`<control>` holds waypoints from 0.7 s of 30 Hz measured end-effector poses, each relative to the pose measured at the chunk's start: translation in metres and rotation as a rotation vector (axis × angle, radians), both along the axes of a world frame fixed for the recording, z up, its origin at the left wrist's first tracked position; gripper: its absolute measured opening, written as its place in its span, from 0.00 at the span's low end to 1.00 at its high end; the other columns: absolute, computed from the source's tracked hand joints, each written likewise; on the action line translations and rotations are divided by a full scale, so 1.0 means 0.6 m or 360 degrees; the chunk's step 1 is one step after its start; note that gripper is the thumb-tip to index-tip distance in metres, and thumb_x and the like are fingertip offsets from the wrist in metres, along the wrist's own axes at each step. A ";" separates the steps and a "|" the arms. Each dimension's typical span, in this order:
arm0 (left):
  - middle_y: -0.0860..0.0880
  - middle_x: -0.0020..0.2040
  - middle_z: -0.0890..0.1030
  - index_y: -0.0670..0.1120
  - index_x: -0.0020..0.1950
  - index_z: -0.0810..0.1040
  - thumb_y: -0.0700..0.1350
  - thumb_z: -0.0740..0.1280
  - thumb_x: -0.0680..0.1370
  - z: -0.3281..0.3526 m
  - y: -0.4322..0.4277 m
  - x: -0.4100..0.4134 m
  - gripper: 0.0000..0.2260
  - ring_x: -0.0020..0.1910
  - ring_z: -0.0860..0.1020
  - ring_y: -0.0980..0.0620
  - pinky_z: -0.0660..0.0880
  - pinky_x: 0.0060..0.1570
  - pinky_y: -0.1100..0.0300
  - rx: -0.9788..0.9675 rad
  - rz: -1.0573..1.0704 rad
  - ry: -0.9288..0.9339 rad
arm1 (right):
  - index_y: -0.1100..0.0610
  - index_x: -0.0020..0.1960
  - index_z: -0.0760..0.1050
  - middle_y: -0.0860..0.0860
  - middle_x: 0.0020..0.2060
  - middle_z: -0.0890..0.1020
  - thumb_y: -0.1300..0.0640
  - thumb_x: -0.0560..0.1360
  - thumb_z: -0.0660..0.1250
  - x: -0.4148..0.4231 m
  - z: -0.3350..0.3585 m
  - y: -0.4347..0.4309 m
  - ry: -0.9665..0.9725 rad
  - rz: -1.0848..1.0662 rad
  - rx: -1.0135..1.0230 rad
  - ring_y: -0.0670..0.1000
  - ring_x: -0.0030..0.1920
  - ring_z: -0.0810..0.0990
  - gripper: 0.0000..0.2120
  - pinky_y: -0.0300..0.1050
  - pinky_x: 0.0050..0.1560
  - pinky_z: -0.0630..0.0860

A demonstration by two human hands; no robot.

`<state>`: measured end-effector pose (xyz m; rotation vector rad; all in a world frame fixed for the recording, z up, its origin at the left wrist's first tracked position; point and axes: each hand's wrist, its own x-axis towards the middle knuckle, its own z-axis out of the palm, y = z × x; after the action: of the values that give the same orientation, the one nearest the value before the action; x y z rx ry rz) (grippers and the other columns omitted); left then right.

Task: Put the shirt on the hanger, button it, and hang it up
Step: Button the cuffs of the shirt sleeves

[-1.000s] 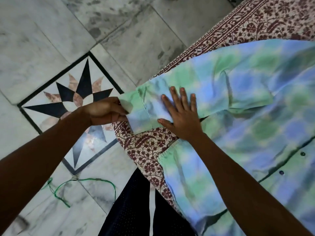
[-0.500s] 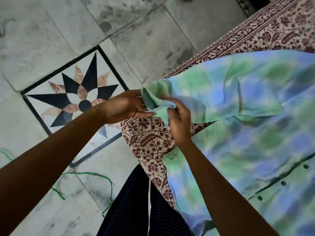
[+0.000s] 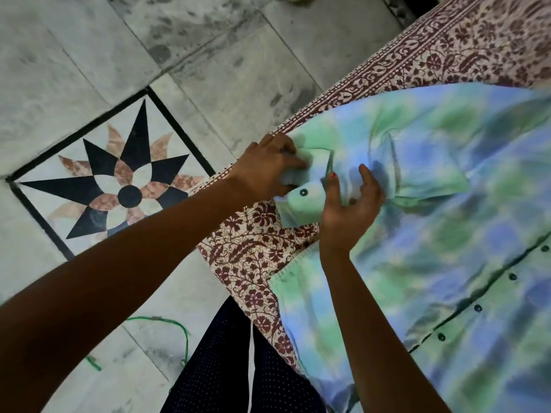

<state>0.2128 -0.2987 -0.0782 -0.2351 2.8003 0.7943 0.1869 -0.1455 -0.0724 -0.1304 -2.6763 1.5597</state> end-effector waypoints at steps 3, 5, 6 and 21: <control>0.44 0.62 0.71 0.52 0.63 0.75 0.51 0.73 0.69 0.002 -0.005 -0.008 0.23 0.63 0.68 0.43 0.70 0.58 0.51 0.0031 -0.0022 0.0013 | 0.56 0.55 0.78 0.53 0.50 0.79 0.52 0.68 0.72 0.006 -0.002 0.013 0.0038 0.0318 0.0168 0.56 0.49 0.79 0.17 0.52 0.47 0.77; 0.44 0.61 0.71 0.52 0.62 0.76 0.53 0.73 0.69 0.005 -0.007 -0.011 0.22 0.62 0.69 0.44 0.70 0.56 0.52 0.0026 -0.0059 0.0034 | 0.55 0.58 0.78 0.51 0.52 0.81 0.48 0.67 0.73 0.012 -0.007 0.022 -0.0180 0.0640 0.0438 0.55 0.51 0.79 0.21 0.47 0.50 0.76; 0.44 0.61 0.71 0.51 0.61 0.77 0.54 0.73 0.69 0.008 -0.006 -0.013 0.22 0.61 0.69 0.45 0.70 0.56 0.53 0.0010 -0.0080 0.0054 | 0.54 0.59 0.77 0.51 0.52 0.81 0.49 0.68 0.73 0.015 -0.012 0.028 -0.0226 0.0742 0.0583 0.55 0.52 0.79 0.22 0.44 0.49 0.73; 0.41 0.49 0.80 0.43 0.53 0.81 0.45 0.61 0.76 0.007 0.033 -0.025 0.12 0.46 0.79 0.39 0.78 0.41 0.46 -0.0044 -0.0157 0.0261 | 0.53 0.41 0.72 0.43 0.31 0.76 0.57 0.66 0.76 -0.024 -0.001 0.040 -0.0523 0.0228 0.0023 0.39 0.31 0.74 0.12 0.31 0.34 0.68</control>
<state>0.1980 -0.2790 -0.0739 -0.0374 2.9503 0.7856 0.1727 -0.1216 -0.0729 -0.2168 -3.0055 1.6906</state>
